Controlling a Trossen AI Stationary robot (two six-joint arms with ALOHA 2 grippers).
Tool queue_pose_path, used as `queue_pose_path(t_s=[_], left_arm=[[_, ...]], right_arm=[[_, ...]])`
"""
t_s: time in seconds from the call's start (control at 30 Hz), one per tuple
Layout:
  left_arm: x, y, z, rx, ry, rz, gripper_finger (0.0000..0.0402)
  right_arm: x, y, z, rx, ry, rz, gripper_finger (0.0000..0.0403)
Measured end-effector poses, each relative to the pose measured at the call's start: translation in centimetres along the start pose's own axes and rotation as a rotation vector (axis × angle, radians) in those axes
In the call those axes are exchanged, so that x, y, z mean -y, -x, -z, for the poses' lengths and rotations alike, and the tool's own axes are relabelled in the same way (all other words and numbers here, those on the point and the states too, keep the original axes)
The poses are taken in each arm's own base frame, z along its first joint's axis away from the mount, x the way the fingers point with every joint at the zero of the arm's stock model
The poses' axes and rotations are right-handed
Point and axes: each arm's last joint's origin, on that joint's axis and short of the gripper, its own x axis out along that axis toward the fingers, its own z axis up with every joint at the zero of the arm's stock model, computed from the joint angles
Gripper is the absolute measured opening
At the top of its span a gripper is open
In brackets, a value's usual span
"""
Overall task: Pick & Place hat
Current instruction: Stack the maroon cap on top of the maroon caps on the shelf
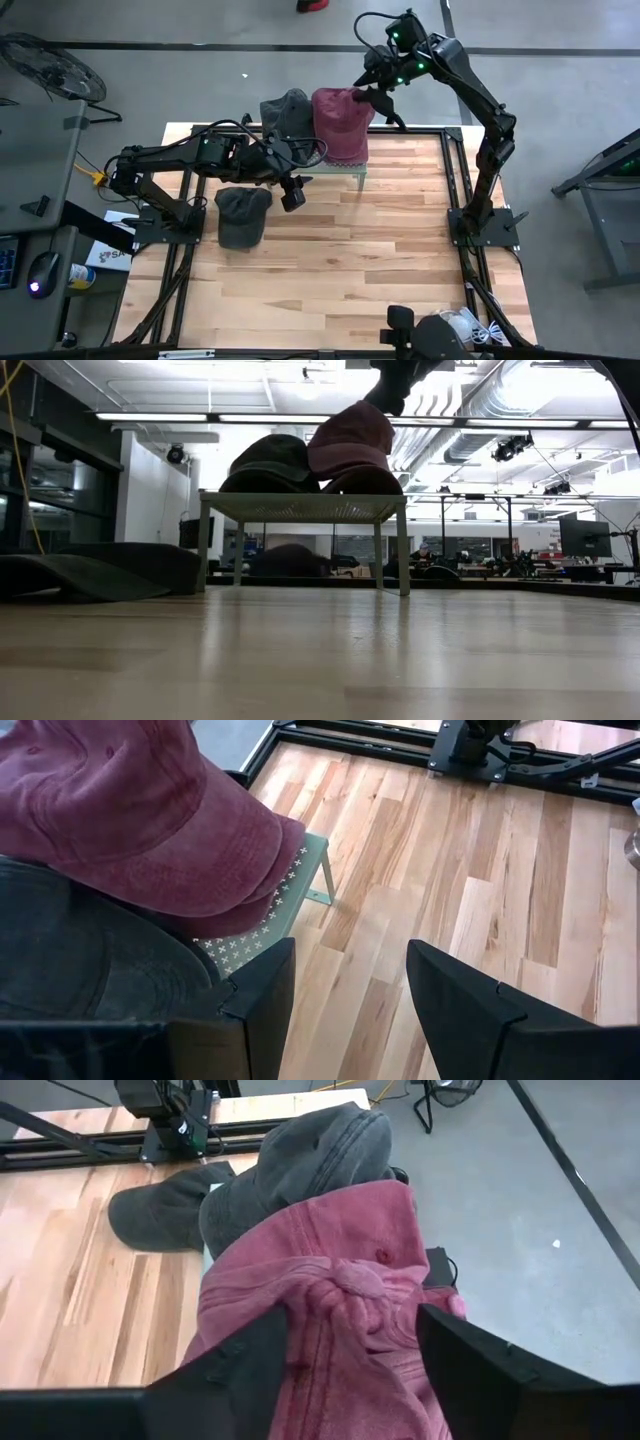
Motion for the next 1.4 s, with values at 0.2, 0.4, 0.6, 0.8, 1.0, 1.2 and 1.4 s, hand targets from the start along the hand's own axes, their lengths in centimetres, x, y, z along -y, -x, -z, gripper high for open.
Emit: queue_pose_path(t_s=[0.2,0.4,0.6,0.8,1.0,1.2,1.4], left_arm=[[0.0,0.0,0.0,0.0,0.0,0.0,0.0188],[0.0,0.0,0.0,-0.001,0.0,0.0,0.0188],[0.0,0.0,0.0,-0.002,-0.001,-0.001,0.0188],[0.0,0.0,0.0,-0.003,-0.001,-0.001,0.0188],[0.0,0.0,0.0,-0.004,-0.002,-0.005,0.0188],[-0.1,0.0,0.1,-0.004,-0.003,-0.02,0.0188],[-0.1,0.0,0.1,-0.002,-0.004,-0.029,0.0188]], right_arm=[[-0.6,0.4,-0.4,0.017,0.018,0.002,0.0231],[-1.0,1.0,-0.6,0.005,0.035,0.068,0.0232],[-1.4,1.8,-0.9,0.034,0.048,0.069,0.0232],[-2.0,2.8,-1.2,0.059,0.062,0.08,0.0232],[-2.7,4.2,-1.5,0.086,0.052,0.093,0.0226],[-3.4,5.2,-1.6,0.09,0.011,0.134,0.0202],[-4.0,4.8,-1.6,0.068,-0.011,0.126,0.0168]])
